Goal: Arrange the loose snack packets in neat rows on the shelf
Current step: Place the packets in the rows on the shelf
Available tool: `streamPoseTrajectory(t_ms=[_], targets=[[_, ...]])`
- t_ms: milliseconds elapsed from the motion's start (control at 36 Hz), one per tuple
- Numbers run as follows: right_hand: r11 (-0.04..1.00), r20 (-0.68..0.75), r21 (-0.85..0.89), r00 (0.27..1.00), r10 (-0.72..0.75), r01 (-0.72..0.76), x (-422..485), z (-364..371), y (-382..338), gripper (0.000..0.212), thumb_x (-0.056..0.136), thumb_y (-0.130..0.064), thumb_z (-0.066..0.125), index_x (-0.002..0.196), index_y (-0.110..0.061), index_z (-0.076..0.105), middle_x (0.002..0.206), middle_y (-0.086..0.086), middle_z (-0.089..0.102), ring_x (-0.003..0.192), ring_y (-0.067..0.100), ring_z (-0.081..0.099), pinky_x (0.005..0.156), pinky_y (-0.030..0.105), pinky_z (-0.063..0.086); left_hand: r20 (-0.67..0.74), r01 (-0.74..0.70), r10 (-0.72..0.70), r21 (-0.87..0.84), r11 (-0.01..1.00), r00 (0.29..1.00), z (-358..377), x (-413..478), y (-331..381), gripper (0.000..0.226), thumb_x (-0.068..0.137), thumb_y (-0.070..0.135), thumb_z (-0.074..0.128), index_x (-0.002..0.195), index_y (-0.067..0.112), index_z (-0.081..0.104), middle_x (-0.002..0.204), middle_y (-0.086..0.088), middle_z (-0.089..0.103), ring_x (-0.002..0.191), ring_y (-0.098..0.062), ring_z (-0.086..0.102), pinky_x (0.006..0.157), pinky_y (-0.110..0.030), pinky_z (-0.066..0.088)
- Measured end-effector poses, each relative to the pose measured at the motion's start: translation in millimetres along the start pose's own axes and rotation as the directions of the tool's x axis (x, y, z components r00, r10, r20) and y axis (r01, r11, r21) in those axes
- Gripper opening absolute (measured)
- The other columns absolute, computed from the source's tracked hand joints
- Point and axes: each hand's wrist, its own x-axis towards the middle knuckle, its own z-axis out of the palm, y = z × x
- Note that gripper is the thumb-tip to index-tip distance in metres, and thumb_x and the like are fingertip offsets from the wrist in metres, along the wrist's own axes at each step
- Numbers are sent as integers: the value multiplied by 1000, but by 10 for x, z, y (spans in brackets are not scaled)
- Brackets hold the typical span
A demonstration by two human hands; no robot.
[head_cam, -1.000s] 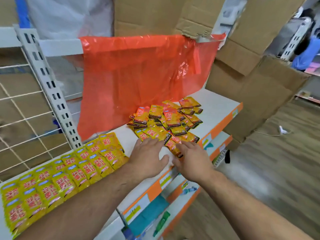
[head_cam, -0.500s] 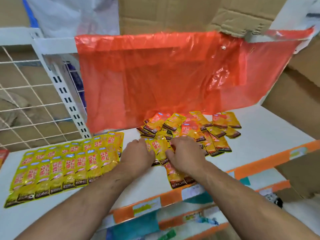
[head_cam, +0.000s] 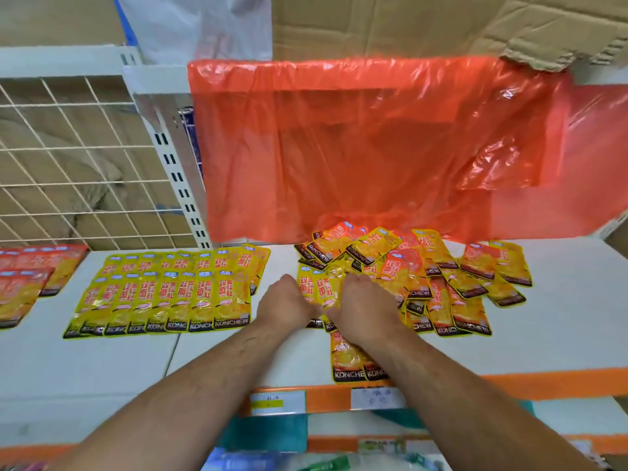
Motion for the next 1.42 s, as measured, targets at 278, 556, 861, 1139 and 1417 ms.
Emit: streamPoseTrajectory(t_ms=[278, 556, 861, 1139, 1417], targets=[[986, 48, 144, 996, 76, -82, 129, 29, -61, 46, 82, -43, 73, 109, -12, 52, 101, 3, 64, 94, 30, 64, 64, 32, 40, -27, 49, -56, -219, 974, 998, -107, 24, -79, 14, 74, 9, 66, 74, 13, 52, 77, -6, 61, 74, -25, 60, 53, -25, 37], [861, 123, 457, 975, 187, -223, 188, -29, -176, 44, 77, -23, 76, 58, -15, 37, 57, 2, 37, 55, 23, 38, 50, 33, 22, 85, 87, -53, -467, 880, 995, -315, -1, -301, 20, 74, 2, 75, 80, 12, 59, 77, -4, 59, 63, -17, 51, 54, -22, 37], [548, 229, 770, 943, 241, -327, 151, 203, -524, 50, 81, -15, 78, 51, -20, 38, 43, -5, 35, 40, 15, 31, 51, 29, 24, 15, 0, 9, -521, 853, 1000, -747, -31, -714, 37, 76, 5, 77, 64, 19, 44, 60, 3, 46, 54, -14, 43, 49, -23, 30], [673, 291, 657, 938, 191, -340, 292, 334, -1066, 37, 84, -23, 76, 59, -16, 50, 61, 13, 51, 46, 19, 42, 46, 28, 27, -90, 50, -126, -585, 809, 988, -1287, 278, -1298, 28, 74, 9, 79, 64, 16, 53, 67, 1, 56, 61, -18, 50, 54, -24, 35], [765, 291, 509, 915, 279, -395, 514, 478, -1314, 50, 80, -19, 78, 46, -17, 41, 48, 6, 41, 48, 23, 39, 55, 30, 30, -89, 44, -115, -568, 822, 989, -1504, 380, -1528, 17, 73, 9, 78, 84, 0, 69, 83, -19, 72, 59, -22, 59, 60, -41, 54]])
